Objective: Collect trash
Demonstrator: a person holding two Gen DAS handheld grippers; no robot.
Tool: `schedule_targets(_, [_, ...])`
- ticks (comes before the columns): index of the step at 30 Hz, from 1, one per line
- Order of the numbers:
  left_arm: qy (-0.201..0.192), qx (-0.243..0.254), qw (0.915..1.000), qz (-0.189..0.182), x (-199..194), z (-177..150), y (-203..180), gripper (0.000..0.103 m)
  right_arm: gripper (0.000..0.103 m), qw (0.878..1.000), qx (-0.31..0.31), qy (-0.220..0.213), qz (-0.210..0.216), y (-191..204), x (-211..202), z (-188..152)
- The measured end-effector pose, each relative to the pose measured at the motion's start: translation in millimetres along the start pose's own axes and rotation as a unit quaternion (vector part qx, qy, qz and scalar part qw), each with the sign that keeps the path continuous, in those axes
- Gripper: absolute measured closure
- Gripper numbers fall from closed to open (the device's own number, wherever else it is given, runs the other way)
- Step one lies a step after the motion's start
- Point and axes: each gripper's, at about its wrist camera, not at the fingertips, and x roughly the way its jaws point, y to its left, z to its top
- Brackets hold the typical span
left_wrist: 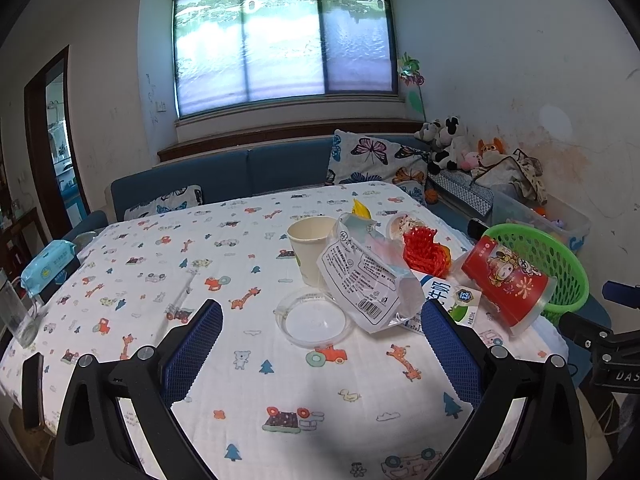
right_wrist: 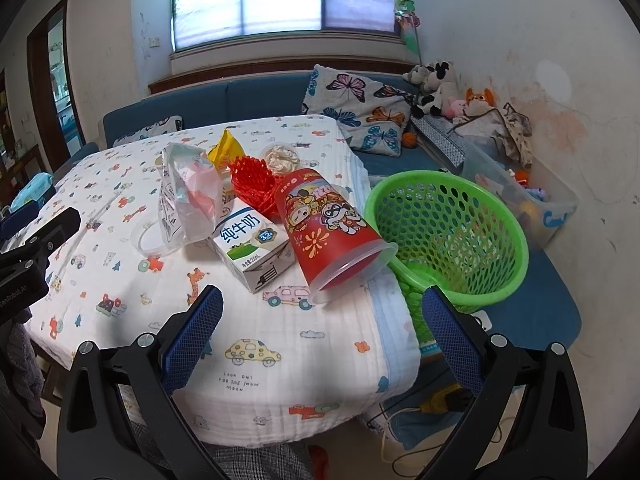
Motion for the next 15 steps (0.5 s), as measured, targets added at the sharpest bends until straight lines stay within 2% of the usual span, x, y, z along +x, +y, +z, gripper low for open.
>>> schedule_targets(15, [0.003,-0.002,1.0,-0.005,3.8,-0.2,-1.4,0.006,0.004,1.0,-0.012,0.005,-0.004,-5.5,13.7,9.2])
